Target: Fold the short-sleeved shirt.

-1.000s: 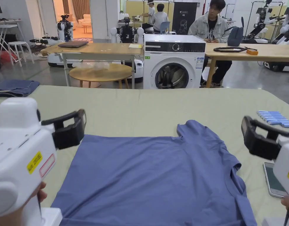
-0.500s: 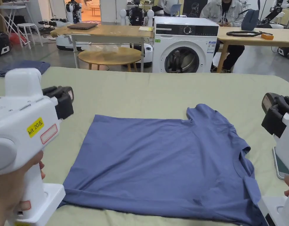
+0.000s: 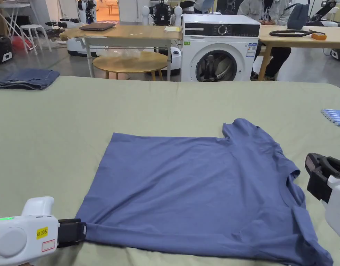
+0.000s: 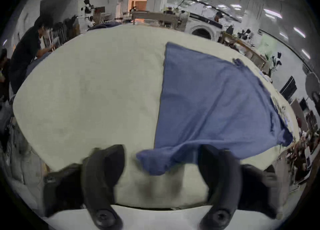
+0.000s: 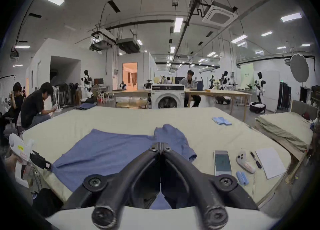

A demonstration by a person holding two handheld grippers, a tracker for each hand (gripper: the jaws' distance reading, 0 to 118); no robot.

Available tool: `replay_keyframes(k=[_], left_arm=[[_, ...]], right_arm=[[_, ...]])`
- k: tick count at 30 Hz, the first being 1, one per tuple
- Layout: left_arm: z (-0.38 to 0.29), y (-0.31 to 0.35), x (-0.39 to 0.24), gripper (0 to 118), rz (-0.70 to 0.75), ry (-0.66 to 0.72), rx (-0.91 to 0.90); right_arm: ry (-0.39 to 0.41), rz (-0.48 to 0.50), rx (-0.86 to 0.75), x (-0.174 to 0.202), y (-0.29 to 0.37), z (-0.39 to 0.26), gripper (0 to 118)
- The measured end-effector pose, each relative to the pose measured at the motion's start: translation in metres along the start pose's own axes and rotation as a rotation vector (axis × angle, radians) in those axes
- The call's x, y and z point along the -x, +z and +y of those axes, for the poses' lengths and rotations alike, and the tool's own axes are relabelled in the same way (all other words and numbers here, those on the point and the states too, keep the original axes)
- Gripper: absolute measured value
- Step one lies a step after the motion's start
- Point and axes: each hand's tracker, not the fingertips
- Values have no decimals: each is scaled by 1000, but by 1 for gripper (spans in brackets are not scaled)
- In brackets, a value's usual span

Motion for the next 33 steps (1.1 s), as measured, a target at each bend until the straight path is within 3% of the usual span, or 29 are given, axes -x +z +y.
replay_keyframes(k=[2, 4, 7, 8, 14, 17, 18, 19, 20, 21, 23, 29, 33], left_arm=[[1, -7, 1, 15, 0, -5, 8], [0, -10, 1, 5, -20, 15, 11], [0, -6, -6, 4, -22, 9, -1], [2, -3, -8, 4, -16, -10, -13], [11, 21, -12, 4, -49, -12, -74], [13, 27, -20, 4, -52, -20, -78], [13, 27, -21, 4, -53, -23, -77], [12, 26, -23, 4, -51, -31, -74], [12, 25, -25, 4, -34, -50, -67], [13, 24, -27, 4, -21, -66, -65], [17, 28, -30, 4, -14, -78, -78], [84, 32, -30, 4, -50, -1, -176], [141, 6, -35, 4, -43, 8, -194]], right_arm=[[-12, 3, 23, 0, -3, -8, 0], [-21, 7, 56, -3, -6, -14, 4], [-21, 8, 189, -16, -16, -29, 104], [-17, 20, 280, -22, -23, -36, 118], [49, -35, 552, -45, -36, -95, 118], [4, -6, 647, -52, -39, -117, 117], [-10, -3, 660, -57, -40, -122, 108], [-14, 1, 651, -58, -39, -125, 90], [-28, 14, 641, -59, -36, -126, 41], [-68, 48, 610, -59, -33, -126, 2], [-54, 17, 531, -60, -26, -119, 2], [-151, 58, 414, -82, -49, -53, 2], [-135, 47, 390, -94, -97, -19, 2]])
